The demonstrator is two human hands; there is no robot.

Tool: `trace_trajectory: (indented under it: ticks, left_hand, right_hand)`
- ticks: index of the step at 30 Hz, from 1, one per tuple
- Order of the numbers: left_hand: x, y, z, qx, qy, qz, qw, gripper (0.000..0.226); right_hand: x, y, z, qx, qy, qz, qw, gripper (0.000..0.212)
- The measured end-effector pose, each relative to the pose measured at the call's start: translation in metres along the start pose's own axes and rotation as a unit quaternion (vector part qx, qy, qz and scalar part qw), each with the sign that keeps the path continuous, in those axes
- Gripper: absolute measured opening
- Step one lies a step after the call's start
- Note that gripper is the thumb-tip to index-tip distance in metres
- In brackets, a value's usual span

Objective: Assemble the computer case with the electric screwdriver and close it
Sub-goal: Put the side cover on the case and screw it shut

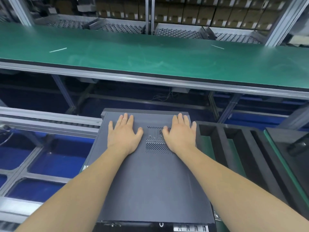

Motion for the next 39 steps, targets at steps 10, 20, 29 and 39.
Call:
trace_trajectory:
  ticks: [10, 20, 29, 39]
  left_hand:
    - [-0.011, 0.008, 0.057, 0.038, 0.001, 0.026, 0.999, 0.05]
    - [-0.021, -0.015, 0.136, 0.101, -0.013, 0.038, 0.994, 0.058]
    - [-0.034, -0.088, 0.219, 0.116, -0.094, -0.054, 0.987, 0.113]
    - [-0.027, -0.131, 0.224, 0.053, -0.11, 0.121, 0.985, 0.116]
  right_hand:
    - [-0.009, -0.015, 0.026, -0.062, 0.012, 0.027, 0.998, 0.036]
    - [-0.007, -0.009, 0.119, -0.102, 0.036, -0.041, 0.993, 0.047]
    - [-0.011, 0.029, 0.246, -0.105, -0.073, -0.012, 0.992, 0.098]
    - [-0.016, 0.064, 0.267, 0.016, -0.074, -0.137, 0.988, 0.101]
Point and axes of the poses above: each hand's wrist, its own z-axis away from the middle knuckle, its own x-axis out of the palm, y = z × x, the point moved 5 cm from there along -z, towards the middle knuckle
